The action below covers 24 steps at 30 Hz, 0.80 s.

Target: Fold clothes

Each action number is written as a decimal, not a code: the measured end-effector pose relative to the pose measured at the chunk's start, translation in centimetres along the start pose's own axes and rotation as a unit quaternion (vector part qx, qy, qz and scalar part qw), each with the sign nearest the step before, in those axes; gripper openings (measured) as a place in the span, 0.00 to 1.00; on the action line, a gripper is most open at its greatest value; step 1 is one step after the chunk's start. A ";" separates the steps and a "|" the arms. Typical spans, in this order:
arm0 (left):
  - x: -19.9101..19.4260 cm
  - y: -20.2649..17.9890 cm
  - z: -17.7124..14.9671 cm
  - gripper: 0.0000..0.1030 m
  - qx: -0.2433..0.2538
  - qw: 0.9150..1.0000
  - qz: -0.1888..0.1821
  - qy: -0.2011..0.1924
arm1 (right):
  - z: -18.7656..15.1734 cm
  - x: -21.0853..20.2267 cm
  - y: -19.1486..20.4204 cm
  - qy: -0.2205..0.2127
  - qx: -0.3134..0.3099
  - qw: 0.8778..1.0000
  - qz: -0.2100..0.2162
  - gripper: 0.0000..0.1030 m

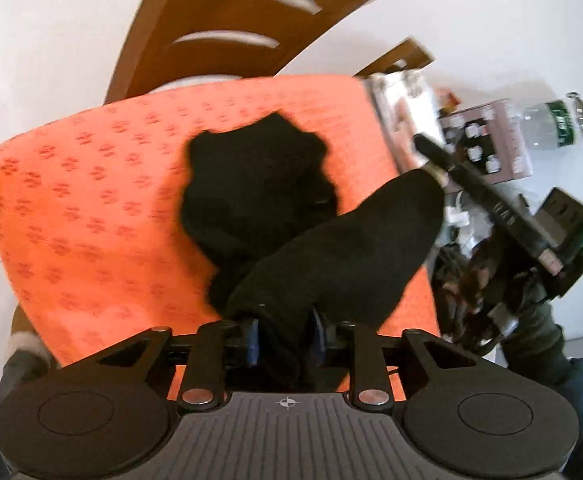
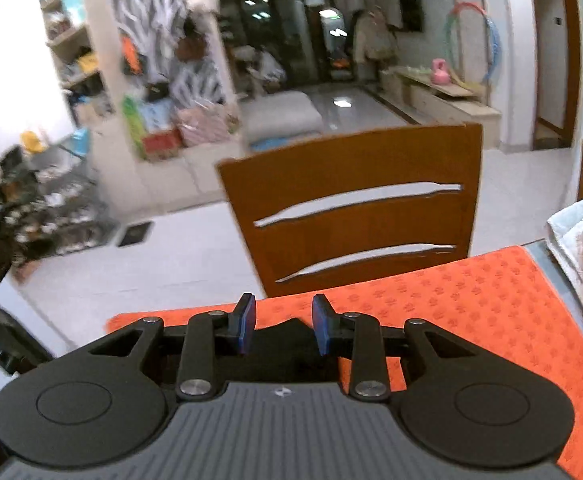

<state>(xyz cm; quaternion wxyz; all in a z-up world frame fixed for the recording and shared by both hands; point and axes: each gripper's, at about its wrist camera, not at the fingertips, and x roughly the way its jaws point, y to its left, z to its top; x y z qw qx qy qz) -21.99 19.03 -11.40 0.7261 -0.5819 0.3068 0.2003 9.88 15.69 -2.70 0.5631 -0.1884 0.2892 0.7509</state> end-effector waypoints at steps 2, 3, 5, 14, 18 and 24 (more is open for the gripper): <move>0.3 1.4 1.2 0.34 -0.002 1.000 0.006 0.023 | 0.5 0.7 0.2 0.003 0.008 1.000 -0.025 0.37; 0.1 2.0 1.7 0.34 0.004 1.000 0.007 0.031 | 0.6 0.7 0.3 0.004 0.013 0.999 -0.041 0.41; -0.6 2.6 2.6 0.39 0.023 0.999 0.008 0.041 | 0.6 -0.4 0.9 0.003 0.021 0.997 -0.071 0.44; -2.8 0.4 6.0 0.45 0.151 0.987 0.016 0.044 | -6.3 -7.4 5.6 0.001 0.102 0.982 -0.161 0.51; -1.6 -2.5 6.8 0.49 0.214 0.976 -0.001 0.047 | -10.2 -9.1 8.3 0.002 0.140 0.972 -0.190 0.54; 1.8 -5.5 7.5 0.51 0.272 0.960 -0.014 0.069 | -14.7 -11.7 12.0 -0.012 0.212 0.949 -0.231 0.57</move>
